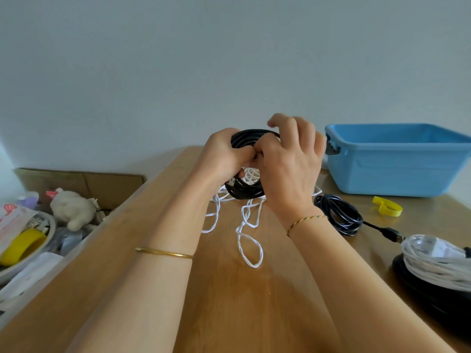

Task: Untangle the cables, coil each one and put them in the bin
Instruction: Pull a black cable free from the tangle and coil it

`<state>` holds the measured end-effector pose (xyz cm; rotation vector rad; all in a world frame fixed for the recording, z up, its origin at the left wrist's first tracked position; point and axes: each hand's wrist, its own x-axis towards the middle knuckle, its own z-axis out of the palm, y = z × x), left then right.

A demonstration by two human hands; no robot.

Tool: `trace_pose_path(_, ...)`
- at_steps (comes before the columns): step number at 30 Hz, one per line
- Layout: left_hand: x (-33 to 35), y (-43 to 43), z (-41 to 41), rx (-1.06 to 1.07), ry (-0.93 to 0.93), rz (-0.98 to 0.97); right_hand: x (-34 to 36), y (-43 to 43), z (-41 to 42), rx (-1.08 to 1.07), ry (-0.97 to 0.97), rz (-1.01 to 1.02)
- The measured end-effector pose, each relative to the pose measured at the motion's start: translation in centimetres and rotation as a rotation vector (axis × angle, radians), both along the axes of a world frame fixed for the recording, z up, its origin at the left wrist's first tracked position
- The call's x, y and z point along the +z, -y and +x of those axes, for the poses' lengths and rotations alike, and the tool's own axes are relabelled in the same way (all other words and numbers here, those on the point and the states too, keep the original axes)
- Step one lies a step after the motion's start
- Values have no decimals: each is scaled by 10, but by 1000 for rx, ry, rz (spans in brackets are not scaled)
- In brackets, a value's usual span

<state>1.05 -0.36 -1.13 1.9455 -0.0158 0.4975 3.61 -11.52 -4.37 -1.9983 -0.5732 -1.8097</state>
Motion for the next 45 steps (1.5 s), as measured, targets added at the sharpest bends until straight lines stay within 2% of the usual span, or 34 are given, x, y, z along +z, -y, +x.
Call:
trace_pose_path(6, 1, 1, -3, 36, -19, 3, 1, 1, 4, 140, -127, -103)
trace_pose_path(14, 2, 5, -3, 77, -35, 14, 2, -1, 0, 220, -238, -59)
trace_pose_path(28, 5, 4, -7, 108, -61, 11, 2, -1, 1, 285, -242, -80)
trace_pose_path(33, 6, 5, -10, 56, -34, -73, 1, 0, 2, 328, -266, -84)
trace_pose_path(41, 5, 7, -8, -42, 36, -291, 4, 11, 3, 433, -387, 32)
trace_pose_path(45, 6, 4, -9, -71, 39, -337, 6, 11, 4, 467, -352, 44)
